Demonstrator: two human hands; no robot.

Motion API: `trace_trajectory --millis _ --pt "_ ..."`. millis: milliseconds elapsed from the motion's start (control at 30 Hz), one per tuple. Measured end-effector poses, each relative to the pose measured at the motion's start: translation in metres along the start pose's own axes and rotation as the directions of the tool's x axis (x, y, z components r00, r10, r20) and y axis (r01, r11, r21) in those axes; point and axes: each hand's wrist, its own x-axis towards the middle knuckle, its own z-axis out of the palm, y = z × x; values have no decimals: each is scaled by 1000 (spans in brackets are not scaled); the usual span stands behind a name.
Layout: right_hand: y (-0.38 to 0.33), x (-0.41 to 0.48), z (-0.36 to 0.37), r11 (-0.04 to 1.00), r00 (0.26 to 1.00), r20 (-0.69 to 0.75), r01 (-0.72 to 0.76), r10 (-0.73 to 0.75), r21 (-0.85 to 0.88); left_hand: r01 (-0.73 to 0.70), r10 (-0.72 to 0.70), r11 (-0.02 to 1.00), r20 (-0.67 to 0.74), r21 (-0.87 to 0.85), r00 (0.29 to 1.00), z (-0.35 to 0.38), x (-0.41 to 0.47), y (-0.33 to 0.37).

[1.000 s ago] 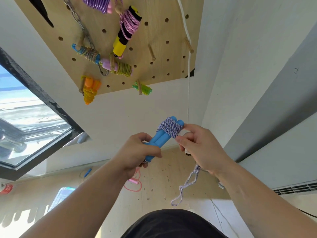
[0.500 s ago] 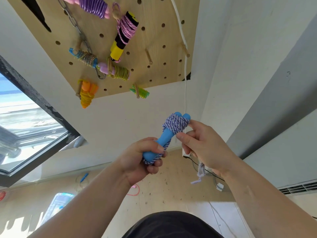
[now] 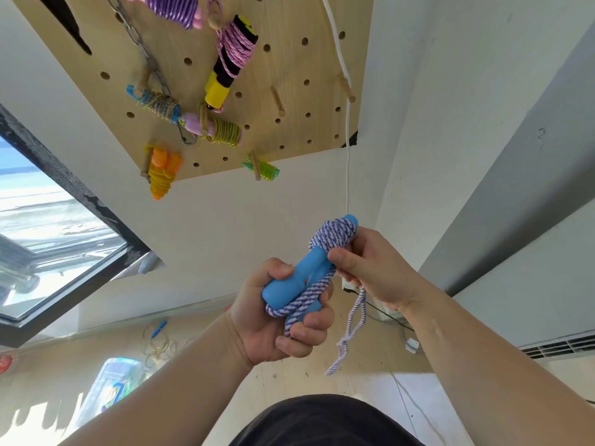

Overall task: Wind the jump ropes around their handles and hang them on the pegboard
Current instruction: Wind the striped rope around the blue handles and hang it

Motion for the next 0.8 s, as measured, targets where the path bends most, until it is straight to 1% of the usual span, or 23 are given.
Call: trace_trajectory --millis 67,100,133,167,200,233,267,300,333,367,400,433,467,500,600,633,667,700,733,800 --pt "3 1 5 1000 997 -75 -8 7 -11 -22 22 999 -20 39 1000 0 0 2" --pt "3 1 7 1000 993 -115 1 -3 -12 -36 42 996 -76 86 996 3 0 5" --pt "3 0 8 1000 989 -148 11 -11 1 -55 84 986 -189 155 978 6 0 9" --pt "1 -1 9 1000 984 -176 12 -8 26 -72 161 965 -350 252 923 11 0 13" --pt "1 -1 10 999 979 -205 8 0 40 -96 293 924 -522 370 801 15 0 17" --pt "0 -1 9 999 971 -238 -7 16 39 -124 470 849 -625 514 624 17 -1 19" --pt "-1 -1 10 999 960 -278 -24 30 28 -116 646 728 -620 675 444 19 -1 21" --pt "0 -1 10 999 947 -318 -44 45 10 -46 788 571 -532 820 309 23 -1 21" --pt "1 0 11 998 932 -357 -62 60 6 104 885 365 -379 925 270 27 -2 20" --pt "0 0 13 997 918 -388 -75 76 18 314 921 112 -217 943 322 29 -2 17" --pt "0 0 16 996 911 -402 -80 88 37 495 911 -147 -77 857 405 28 0 12" --pt "0 1 18 995 909 -406 -79 94 53 594 880 -348 34 725 475 24 2 8" --pt "-1 1 21 995 908 -408 -79 97 61 633 852 -460 110 622 512 18 5 5" --pt "-3 2 23 995 906 -412 -76 94 60 638 843 -502 164 583 513 17 7 4" --pt "-8 1 22 998 909 -413 -44 62 53 597 852 -509 264 620 452 13 8 9" --pt "-10 -1 20 998 917 -397 -27 49 62 577 875 -464 244 672 419 16 7 11" --pt "-12 -2 19 996 929 -368 -11 43 86 548 911 -369 177 751 372 21 6 13" --pt "-14 -4 17 993 943 -330 1 38 119 505 942 -241 76 829 326 26 5 14" --pt "-16 -5 16 989 957 -289 8 36 151 447 955 -109 -32 888 296 31 5 15" --pt "-22 -6 14 979 973 -226 8 39 202 321 935 127 -222 938 277 37 5 17"
